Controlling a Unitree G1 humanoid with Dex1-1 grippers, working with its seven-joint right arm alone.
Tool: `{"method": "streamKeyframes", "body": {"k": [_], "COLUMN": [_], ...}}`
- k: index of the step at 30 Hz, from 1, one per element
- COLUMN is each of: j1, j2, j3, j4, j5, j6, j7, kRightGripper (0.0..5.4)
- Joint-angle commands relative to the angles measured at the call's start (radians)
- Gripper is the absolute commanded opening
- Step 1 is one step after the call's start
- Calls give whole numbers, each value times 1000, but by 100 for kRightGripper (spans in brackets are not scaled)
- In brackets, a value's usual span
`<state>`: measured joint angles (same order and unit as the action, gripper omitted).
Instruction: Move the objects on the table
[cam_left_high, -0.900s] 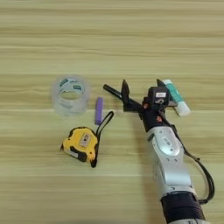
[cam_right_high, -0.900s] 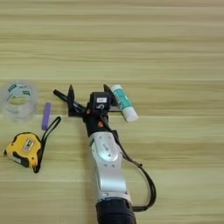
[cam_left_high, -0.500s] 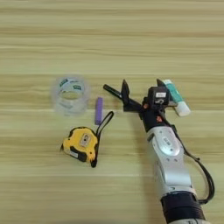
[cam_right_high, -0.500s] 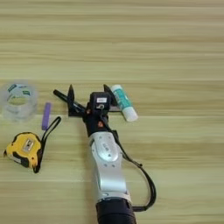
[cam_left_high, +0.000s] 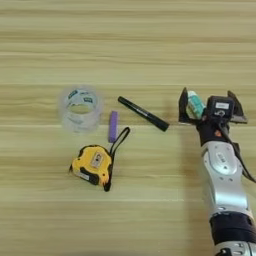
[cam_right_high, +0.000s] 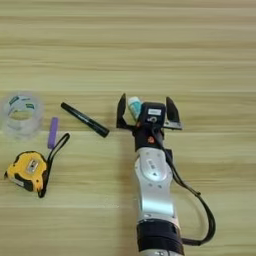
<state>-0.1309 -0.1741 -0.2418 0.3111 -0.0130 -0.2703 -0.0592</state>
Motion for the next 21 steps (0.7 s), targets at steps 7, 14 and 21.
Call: {"method": "streamKeyframes", "body": {"k": [7,14,21], "j1": [-107,-127,-135], "j2": [-45,-42,-41], "j3": [-29,-36,-33], "j4": [107,166,198], "j5": [48,82,90], "j6": [20,31,52], "j7": [5,22,27], "kRightGripper": [534,534,534]}}
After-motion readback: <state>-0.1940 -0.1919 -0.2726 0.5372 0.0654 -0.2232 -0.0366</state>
